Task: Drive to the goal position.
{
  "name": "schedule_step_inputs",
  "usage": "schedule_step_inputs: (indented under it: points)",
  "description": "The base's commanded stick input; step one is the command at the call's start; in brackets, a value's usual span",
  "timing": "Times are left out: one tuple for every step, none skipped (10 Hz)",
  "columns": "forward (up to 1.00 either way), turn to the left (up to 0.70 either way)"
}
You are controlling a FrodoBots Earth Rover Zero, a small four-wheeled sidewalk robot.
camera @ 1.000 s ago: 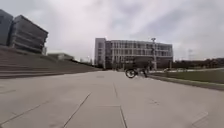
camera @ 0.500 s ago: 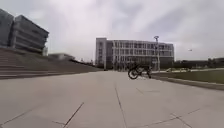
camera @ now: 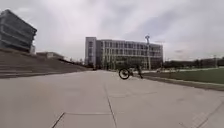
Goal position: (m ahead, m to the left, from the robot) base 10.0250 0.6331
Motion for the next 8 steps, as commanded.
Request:
schedule_step_inputs:
  points:
    - [1.00, 0.00]
    - [1.00, 0.00]
    - [1.00, 0.00]
    - [1.00, 0.00]
    - [1.00, 0.00]
    - [1.00, 0.00]
    - [1.00, 0.00]
    - [1.00, 0.00]
